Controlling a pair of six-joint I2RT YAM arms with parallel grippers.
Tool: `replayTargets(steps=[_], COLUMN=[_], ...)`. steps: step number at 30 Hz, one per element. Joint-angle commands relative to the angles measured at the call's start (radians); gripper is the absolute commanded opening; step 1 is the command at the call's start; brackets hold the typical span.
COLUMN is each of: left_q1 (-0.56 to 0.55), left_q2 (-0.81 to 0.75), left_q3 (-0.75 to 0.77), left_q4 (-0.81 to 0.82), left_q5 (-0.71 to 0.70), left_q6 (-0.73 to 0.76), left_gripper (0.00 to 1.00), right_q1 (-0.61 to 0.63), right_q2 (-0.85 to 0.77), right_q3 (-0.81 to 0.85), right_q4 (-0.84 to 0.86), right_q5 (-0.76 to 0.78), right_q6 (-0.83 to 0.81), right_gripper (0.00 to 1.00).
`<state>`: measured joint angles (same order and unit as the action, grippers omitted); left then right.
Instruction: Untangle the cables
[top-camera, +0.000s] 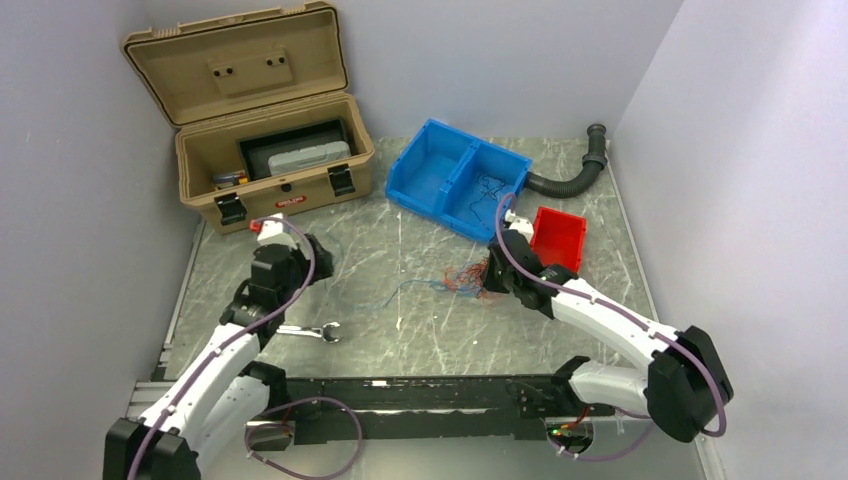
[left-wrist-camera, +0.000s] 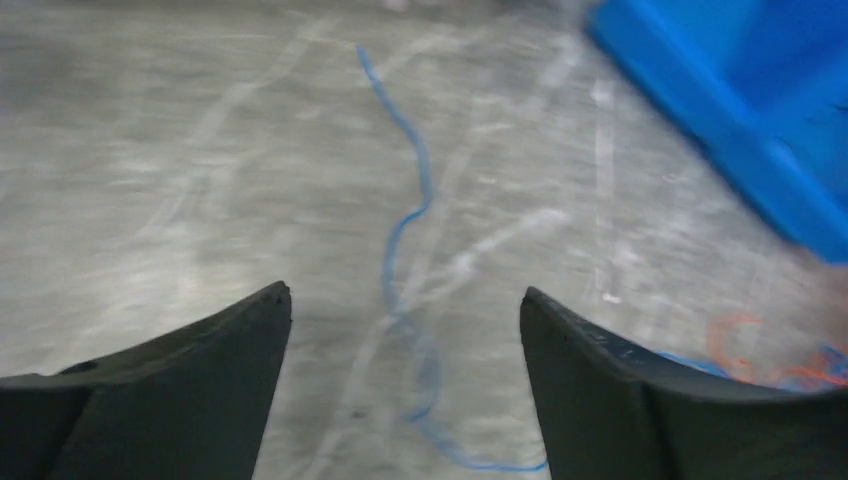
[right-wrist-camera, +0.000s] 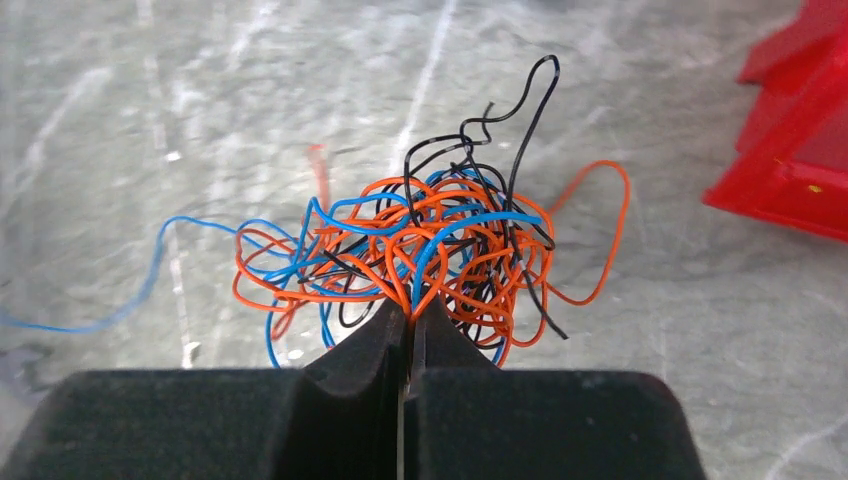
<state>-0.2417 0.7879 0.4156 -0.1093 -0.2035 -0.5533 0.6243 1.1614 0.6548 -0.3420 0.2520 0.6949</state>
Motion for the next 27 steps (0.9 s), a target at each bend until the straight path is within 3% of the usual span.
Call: replayTargets(steps=[1, 3, 6, 12, 17, 27], left_q1=[-0.14, -0.212, -0.269, -0.277, -0.28, -0.286], left_q2=[0.02, 0.067, 0.143, 0.292, 0.396, 0.575], left_q3=[0.052, 0.085, 0.087, 0.074, 0.075, 0.102], left_q4=[0.149, 0.162, 0.272, 0.562, 0.716, 0.848], left_q5=[0.17, 0.192, 0.331, 0.695, 0.885, 0.982], left_q6=[0.189, 0.243, 0.281, 0.256, 0.195, 0.099], left_gripper=[0.97, 1.0, 0.99, 0.99, 1.0, 0.97], right_q1=[-0.001, -0.002, 0.0, 0.0, 0.006, 0.104], right_q2=[-0.061, -0.064, -0.057, -0.041, 0.019, 0.131], right_q3=[0.02, 0.036, 0.058, 0.08, 0.096, 0.144], right_q4=[0.123, 0.149, 0.188, 0.249, 0.29, 0.285], right_q5=[-0.153, -0.223, -0.346, -0.475, -0.556, -0.46], right_q6=[-0.123, -0.154, -0.193, -0.225, -0.226, -0.247], right_gripper=[0.0, 0.0, 0.0, 0.0, 0.0, 0.0])
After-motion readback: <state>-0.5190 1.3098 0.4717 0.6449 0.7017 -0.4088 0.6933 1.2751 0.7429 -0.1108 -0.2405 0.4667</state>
